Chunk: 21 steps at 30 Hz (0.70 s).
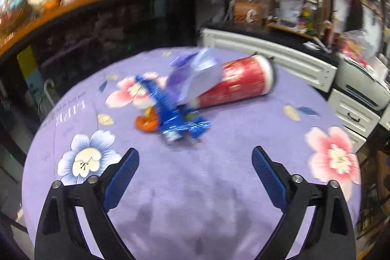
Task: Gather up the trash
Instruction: 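Return both tools from the bin to the table, then grasp the blue foil snack bag with the left tool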
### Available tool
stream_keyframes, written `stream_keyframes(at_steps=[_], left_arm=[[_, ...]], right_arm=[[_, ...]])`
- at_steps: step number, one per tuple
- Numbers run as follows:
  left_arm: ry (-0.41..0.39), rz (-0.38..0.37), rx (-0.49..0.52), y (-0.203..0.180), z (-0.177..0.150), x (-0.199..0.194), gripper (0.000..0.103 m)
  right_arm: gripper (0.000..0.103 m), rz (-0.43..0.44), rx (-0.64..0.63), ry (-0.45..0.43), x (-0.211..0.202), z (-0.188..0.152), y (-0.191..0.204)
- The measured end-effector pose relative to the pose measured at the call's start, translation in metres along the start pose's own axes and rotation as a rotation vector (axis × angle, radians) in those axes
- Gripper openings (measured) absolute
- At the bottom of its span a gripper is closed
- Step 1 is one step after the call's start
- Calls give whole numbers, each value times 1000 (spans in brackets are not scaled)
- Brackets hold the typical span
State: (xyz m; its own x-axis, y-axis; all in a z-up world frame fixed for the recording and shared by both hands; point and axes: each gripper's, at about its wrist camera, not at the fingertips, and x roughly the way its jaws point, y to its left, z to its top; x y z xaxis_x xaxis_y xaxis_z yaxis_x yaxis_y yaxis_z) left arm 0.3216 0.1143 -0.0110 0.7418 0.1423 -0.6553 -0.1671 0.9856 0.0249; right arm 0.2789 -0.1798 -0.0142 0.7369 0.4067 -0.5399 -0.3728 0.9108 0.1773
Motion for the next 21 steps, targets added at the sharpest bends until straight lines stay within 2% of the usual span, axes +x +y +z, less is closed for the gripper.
stream_keyframes(at_steps=[4, 6, 9, 12, 15, 17, 18, 20, 21], left_arm=[[63, -25, -45, 23, 12, 27, 73], [83, -48, -54, 27, 20, 37, 73], [101, -39, -52, 28, 29, 52, 67], [162, -39, -40, 26, 31, 71, 64], [171, -47, -58, 30, 31, 80, 60], [175, -58, -73, 35, 30, 85, 46], [175, -65, -88, 38, 29, 85, 44], [176, -88, -113, 45, 26, 82, 31], [171, -95, -116, 45, 25, 80, 31]], right_arm=[[75, 20, -25, 1, 7, 10, 21], [75, 27, -44, 4, 11, 14, 32], [75, 38, -61, 10, 17, 18, 43], [75, 46, -83, 16, 21, 22, 54], [75, 53, -106, 17, 23, 25, 66], [75, 55, -117, 20, 26, 27, 72], [75, 59, -122, 23, 28, 29, 76], [75, 65, -136, 29, 31, 31, 82], [75, 69, -145, 31, 34, 32, 85]])
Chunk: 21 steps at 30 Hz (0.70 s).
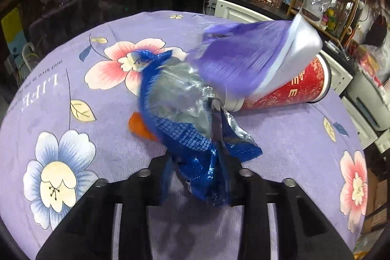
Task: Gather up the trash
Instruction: 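Grasp the blue foil snack bag with the left tool, then grasp the orange peel with the right tool while the left tool holds the foil bag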
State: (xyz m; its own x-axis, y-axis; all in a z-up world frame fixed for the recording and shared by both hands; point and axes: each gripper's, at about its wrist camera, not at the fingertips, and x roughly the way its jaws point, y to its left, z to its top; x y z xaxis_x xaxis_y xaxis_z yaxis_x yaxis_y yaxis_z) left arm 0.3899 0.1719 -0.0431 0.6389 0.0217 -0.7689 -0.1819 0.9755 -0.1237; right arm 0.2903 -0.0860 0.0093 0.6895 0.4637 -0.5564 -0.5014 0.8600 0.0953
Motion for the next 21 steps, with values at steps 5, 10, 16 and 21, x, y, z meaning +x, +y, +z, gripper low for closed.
stream_keyframes(at_steps=[5, 10, 16, 21], left_arm=[[-53, -26, -3, 10, -14, -25, 30], [-115, -48, -30, 27, -27, -55, 29], [-189, -88, -44, 50, -47, -98, 29], [-203, -59, -15, 63, -66, -118, 30]], right_arm=[[75, 37, -41, 8, 19, 17, 16], [75, 91, -13, 35, 47, 38, 25], [75, 164, -17, 96, 86, 60, 51], [75, 177, -59, 132, 117, 71, 82]])
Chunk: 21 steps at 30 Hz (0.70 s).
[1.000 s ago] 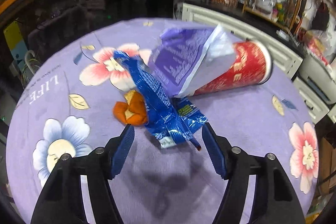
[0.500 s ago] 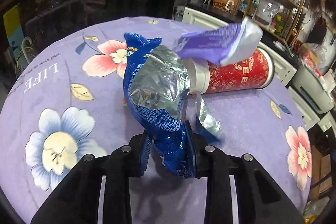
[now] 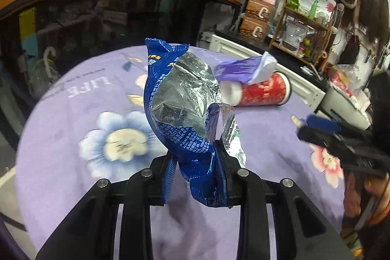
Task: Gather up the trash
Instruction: 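Grasp the orange peel with the right tool while the left tool holds the foil bag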
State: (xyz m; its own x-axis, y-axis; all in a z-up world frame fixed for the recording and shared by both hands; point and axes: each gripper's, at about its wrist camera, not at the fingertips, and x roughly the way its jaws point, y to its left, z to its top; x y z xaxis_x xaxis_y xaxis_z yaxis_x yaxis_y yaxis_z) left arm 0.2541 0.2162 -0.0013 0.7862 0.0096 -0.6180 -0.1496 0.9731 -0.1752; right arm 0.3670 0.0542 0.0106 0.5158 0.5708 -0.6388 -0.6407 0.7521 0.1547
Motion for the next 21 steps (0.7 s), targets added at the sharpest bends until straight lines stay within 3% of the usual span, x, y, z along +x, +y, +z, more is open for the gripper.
stream_keyframes(at_steps=[5, 11, 21], left_arm=[[0, 26, -49, 25, -10, -10, 29], [-3, 24, -61, 30, -18, -14, 30], [-10, -2, -71, 35, -30, -20, 29]], right_arm=[[75, 2, -65, 82, 46, 12, 25], [74, 8, -126, 159, 103, 28, 46], [65, -89, -200, 233, 170, 48, 52]])
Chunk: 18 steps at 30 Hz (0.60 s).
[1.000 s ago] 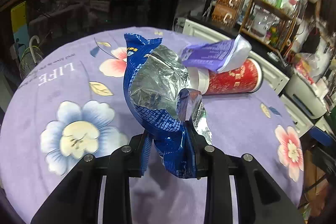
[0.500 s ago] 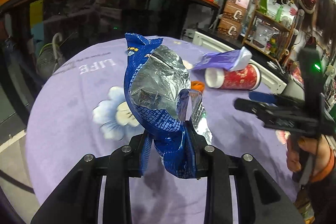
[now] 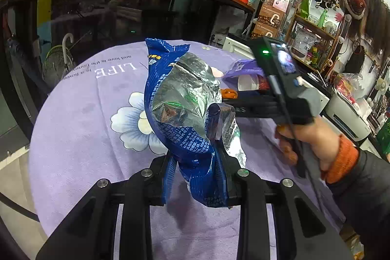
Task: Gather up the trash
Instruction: 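Grasp the orange peel with the right tool while the left tool holds the foil bag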
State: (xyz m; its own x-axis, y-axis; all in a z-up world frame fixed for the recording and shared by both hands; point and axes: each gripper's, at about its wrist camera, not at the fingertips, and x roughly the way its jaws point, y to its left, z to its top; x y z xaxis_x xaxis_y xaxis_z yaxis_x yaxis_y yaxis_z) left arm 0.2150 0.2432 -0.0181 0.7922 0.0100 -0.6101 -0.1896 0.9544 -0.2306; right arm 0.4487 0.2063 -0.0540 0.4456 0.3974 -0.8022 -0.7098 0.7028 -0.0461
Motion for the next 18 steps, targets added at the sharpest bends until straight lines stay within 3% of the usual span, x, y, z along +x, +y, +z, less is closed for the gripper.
stream_keyframes(at_steps=[2, 4, 6, 18], left_arm=[[5, 1, 0, -1, -1, 2, 30], [10, -1, -5, -1, -3, 3, 29], [12, 1, -3, -3, -4, 3, 30], [16, -14, 42, -26, -9, -3, 29]], right_arm=[[56, -22, -11, 2, 5, 3, 0], [38, -31, -11, -9, 7, 4, 0], [29, -46, -15, -11, 5, 3, -1], [25, 97, 52, -79, -53, -37, -8]])
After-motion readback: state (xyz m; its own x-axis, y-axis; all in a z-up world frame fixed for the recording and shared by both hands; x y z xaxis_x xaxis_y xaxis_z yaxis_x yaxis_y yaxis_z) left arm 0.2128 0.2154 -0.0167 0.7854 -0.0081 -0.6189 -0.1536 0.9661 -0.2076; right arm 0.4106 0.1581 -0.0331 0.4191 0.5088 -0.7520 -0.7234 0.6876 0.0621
